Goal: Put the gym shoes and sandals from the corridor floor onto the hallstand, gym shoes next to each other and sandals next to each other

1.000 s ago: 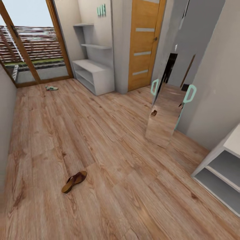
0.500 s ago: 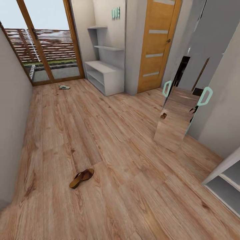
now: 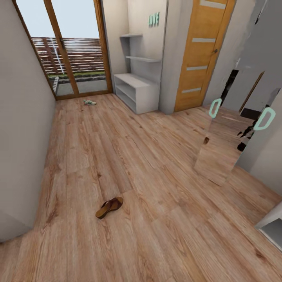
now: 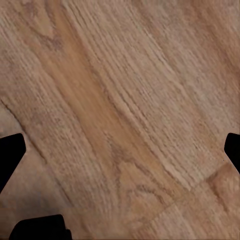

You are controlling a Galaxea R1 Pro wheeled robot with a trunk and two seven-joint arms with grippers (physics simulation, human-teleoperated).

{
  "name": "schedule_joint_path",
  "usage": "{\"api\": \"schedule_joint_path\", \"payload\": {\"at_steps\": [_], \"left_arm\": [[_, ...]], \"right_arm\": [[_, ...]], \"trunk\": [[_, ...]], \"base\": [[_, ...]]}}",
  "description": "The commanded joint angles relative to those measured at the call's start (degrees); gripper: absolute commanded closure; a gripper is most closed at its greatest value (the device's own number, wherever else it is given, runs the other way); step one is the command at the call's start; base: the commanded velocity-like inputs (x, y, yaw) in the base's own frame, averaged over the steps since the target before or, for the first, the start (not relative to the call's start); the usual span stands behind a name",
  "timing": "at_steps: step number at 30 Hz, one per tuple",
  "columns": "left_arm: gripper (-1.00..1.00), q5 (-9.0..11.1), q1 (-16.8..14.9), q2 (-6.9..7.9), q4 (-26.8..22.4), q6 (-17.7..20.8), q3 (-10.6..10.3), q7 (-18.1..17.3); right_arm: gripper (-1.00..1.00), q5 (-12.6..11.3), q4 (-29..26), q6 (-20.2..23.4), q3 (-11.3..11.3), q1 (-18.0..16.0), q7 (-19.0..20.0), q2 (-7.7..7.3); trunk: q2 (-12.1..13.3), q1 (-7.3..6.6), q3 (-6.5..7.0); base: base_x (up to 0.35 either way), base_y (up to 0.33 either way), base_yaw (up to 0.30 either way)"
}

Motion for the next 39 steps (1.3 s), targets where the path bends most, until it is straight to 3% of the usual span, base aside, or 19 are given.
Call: {"api": "schedule_joint_path", "payload": {"at_steps": [1, 22, 39], "left_arm": [[-1.00, 0.5, 0.0, 0.01, 0.1, -0.2, -0.1, 0.0], [-1.00, 0.5, -0.1, 0.01, 0.1, -0.2, -0.1, -0.1], [-1.00, 0.4, -0.1, 0.01, 0.1, -0.2, -0.1, -0.1]], "right_arm": [[-1.00, 0.0, 0.0, -0.2, -0.1, 0.0, 0.0, 0.01], [-1.00, 0.0, 0.0, -0.2, -0.2, 0.0, 0.0, 0.01], [-1.00, 0.0, 0.0, -0.2, -0.1, 0.0, 0.0, 0.01]], "trunk": [[0.0, -0.01, -0.02], [0.0, -0.01, 0.03], [0.0, -0.01, 0.25]], "base": [[0.000, 0.288, 0.056], [0.059, 0.310, 0.000], [0.170, 0.312, -0.245]]}}
